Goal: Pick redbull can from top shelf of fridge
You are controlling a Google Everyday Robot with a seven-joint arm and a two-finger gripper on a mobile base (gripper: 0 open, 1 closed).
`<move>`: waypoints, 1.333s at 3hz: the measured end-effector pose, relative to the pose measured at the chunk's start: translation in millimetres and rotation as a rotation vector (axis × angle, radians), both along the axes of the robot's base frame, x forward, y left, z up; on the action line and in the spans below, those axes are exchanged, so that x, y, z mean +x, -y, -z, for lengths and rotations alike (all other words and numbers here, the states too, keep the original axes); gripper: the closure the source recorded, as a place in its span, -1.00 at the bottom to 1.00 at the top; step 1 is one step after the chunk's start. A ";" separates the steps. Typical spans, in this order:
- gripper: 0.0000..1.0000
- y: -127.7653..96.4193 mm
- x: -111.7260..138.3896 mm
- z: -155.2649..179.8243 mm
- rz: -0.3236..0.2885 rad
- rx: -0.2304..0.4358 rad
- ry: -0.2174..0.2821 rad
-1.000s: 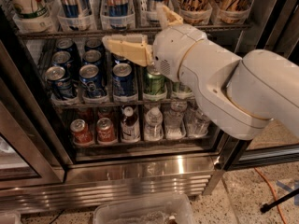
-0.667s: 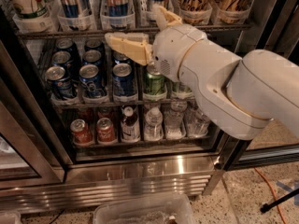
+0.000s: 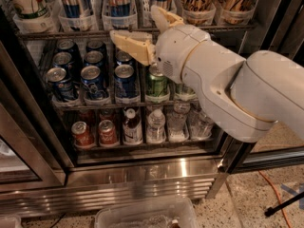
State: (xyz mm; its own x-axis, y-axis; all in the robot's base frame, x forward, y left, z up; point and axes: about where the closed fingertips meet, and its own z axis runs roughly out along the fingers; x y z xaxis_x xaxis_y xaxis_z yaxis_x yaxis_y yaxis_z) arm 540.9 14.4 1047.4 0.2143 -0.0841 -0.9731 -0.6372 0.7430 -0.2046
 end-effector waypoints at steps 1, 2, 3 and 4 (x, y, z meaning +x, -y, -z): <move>-0.32 0.0 0.0 0.0 0.000 0.000 0.000; -0.32 -2.3 0.7 0.1 -0.008 0.002 -0.003; -0.32 -4.9 5.1 1.1 -0.023 0.009 -0.010; -0.32 -7.3 14.4 -2.0 -0.031 0.030 -0.016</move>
Offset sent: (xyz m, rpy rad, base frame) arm 0.0000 0.0000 0.0000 0.0000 0.0000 0.0000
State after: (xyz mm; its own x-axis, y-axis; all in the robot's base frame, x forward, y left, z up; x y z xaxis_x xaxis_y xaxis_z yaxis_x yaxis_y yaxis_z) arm 555.4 21.7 1049.4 0.2009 -0.0484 -0.9784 -0.6633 0.7283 -0.1722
